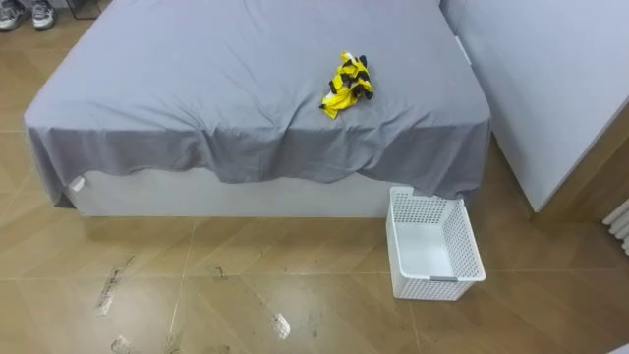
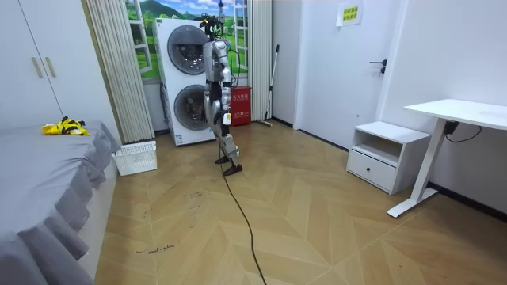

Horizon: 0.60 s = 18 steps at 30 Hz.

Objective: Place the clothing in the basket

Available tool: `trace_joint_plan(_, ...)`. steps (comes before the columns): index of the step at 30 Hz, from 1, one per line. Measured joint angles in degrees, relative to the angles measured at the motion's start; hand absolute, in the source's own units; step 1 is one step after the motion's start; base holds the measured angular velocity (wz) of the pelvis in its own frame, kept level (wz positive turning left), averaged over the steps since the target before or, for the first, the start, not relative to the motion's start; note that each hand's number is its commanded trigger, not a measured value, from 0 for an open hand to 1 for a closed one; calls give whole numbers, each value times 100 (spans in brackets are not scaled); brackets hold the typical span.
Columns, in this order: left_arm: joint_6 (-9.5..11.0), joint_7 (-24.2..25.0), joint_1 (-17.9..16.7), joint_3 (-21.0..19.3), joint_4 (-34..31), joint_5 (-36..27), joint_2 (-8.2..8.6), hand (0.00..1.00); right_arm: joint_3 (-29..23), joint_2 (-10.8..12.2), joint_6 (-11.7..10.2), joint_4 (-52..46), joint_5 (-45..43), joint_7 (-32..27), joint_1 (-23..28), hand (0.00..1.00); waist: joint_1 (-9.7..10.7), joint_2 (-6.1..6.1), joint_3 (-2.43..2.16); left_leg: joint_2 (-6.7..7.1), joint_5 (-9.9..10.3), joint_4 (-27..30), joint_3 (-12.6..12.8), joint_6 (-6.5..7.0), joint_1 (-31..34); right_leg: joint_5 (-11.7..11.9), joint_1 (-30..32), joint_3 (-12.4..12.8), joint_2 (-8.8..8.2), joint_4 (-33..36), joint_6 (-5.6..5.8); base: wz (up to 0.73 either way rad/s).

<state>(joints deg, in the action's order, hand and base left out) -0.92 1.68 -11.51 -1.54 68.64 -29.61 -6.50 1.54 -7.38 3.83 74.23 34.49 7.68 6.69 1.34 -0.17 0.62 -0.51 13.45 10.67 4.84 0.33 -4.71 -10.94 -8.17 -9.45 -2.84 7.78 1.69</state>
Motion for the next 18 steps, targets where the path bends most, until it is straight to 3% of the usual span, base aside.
trace_joint_plan(18,-5,0,41,63,0,16,-40,0,56,17,4,-7,124,-44,-12,0,2,-17,-3,3,2,-8,-2,3,48,-2,13,-7,-1,2,3,0)
